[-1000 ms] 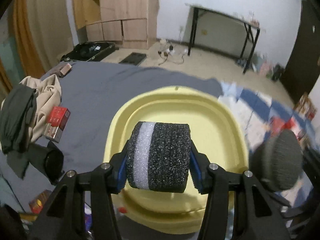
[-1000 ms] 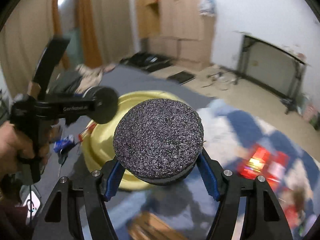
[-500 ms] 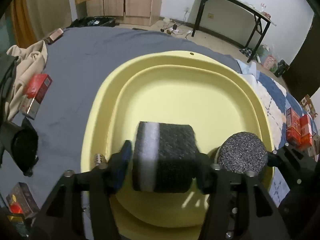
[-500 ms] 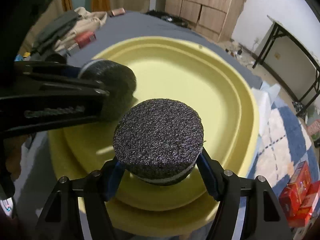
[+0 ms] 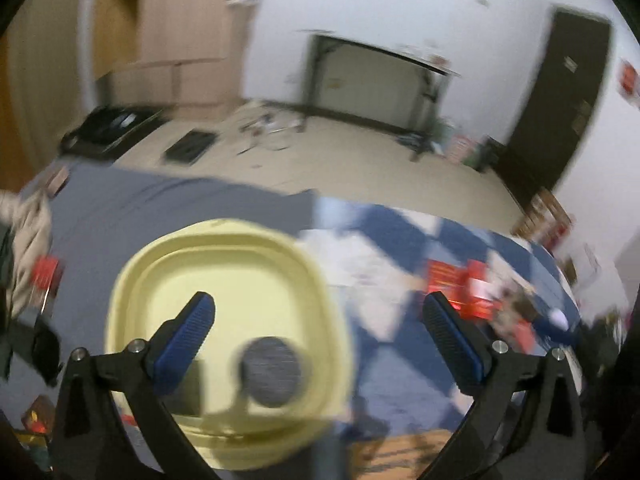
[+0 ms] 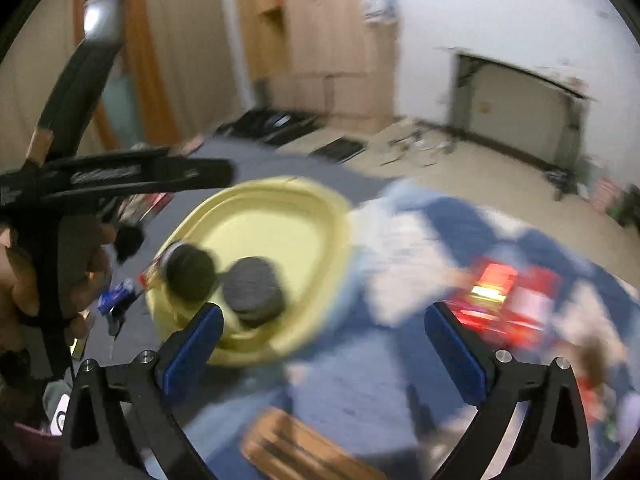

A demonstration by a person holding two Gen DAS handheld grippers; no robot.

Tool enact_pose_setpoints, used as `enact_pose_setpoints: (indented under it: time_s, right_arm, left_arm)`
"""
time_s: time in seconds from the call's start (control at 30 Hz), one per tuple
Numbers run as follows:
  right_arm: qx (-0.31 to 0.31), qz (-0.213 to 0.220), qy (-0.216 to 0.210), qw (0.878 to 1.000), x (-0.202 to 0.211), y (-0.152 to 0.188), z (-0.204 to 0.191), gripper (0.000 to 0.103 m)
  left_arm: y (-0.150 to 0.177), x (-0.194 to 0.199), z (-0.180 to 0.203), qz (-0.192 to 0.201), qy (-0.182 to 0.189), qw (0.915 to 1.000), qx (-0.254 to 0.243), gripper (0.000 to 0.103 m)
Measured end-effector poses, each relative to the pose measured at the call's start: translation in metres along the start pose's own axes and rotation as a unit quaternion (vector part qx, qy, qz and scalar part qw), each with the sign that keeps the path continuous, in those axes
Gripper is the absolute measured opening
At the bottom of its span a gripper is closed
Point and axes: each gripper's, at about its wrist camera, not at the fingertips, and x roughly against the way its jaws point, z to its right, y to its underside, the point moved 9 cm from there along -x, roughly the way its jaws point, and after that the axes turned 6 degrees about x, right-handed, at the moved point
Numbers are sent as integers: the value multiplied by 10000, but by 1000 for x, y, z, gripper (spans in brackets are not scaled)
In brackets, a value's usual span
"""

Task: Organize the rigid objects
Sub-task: 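Carry the roller and puck into the yellow basin and release both, then grasp a red box with the left tool while the right tool grasps the lavender ball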

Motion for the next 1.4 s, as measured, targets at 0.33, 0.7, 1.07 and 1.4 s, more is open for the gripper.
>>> enact_pose_setpoints:
  time_s: [0.33,0.7,1.07,1.4]
  right_arm:
    - [-397,-260,1926,9801,169,132,205,103]
    - [-958,-656,1549,9811,106,166,277,102]
    - [-760,-893,1804,9766,45,201,307,101]
    - [-605,-647,1818,9793,39,196,303,41]
  left_arm:
    - [57,-17,124,-369,547,9910,-1160,103]
    - [58,-85,189,-592,733,9927,-747,102]
    - [62,-160,186,-1074,983,9860,-811,78]
    - [69,-171,182,-1225,799,9862,-779,25]
